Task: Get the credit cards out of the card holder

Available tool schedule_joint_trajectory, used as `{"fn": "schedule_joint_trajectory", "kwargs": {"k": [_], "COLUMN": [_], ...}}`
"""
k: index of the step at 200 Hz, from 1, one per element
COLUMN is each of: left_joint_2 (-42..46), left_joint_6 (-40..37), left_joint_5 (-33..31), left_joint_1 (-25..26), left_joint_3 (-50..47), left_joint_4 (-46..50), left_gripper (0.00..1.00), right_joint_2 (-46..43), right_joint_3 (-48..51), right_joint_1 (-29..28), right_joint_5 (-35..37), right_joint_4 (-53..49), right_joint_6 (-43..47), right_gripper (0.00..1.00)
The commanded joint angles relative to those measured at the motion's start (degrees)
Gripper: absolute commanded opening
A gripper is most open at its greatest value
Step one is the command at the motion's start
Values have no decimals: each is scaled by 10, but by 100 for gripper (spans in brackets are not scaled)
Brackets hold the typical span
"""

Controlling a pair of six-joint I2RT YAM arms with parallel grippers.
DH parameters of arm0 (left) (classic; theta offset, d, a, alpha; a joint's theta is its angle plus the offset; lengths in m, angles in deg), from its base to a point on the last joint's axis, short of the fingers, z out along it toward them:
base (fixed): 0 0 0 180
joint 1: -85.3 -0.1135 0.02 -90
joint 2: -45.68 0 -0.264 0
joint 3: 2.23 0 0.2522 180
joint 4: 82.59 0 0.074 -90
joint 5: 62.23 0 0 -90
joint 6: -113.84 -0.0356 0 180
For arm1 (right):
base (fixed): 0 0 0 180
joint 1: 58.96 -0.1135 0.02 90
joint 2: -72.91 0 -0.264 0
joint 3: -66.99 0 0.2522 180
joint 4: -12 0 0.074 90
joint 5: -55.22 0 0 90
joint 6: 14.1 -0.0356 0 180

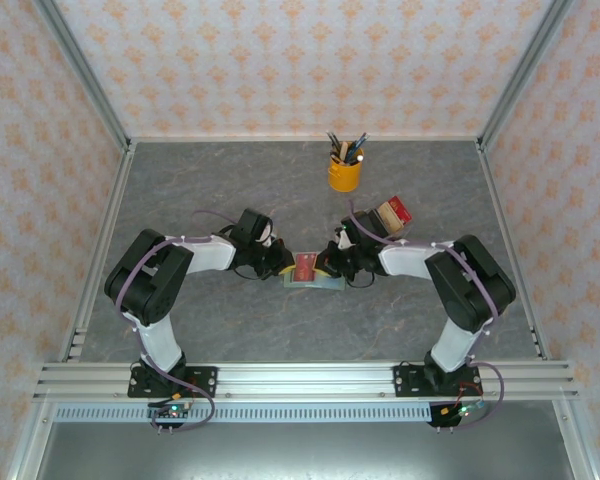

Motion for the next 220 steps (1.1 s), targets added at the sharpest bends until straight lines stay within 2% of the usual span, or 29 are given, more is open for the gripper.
{"fn": "schedule_joint_trajectory", "kwargs": {"k": [1,31,101,144,220], "left_joint_2": [-40,-41,-47,-45,-44], "left_joint_6": [2,1,0,1,2], "left_joint_5": [-43,-43,-42,-38,-33], "left_joint_1": [23,23,23,23,23], "left_joint_3": [-35,-34,-30,-30,-31], "left_joint_4": [91,91,91,87,84], "left_gripper": [12,13,13,13,12], "right_joint_2": [-37,-34,-15,-4,20], "right_joint_3": [-27,-55,-62,-47,-34], "right_joint_1": [-19,-26,-29,-29,-29], "right_joint_5": [3,33,30,-8,6], "right_joint_4": [-11,-87,-94,-18,39], "right_joint_6": [22,43,42,15,-11], "right_gripper": [10,13,8,8,11]}}
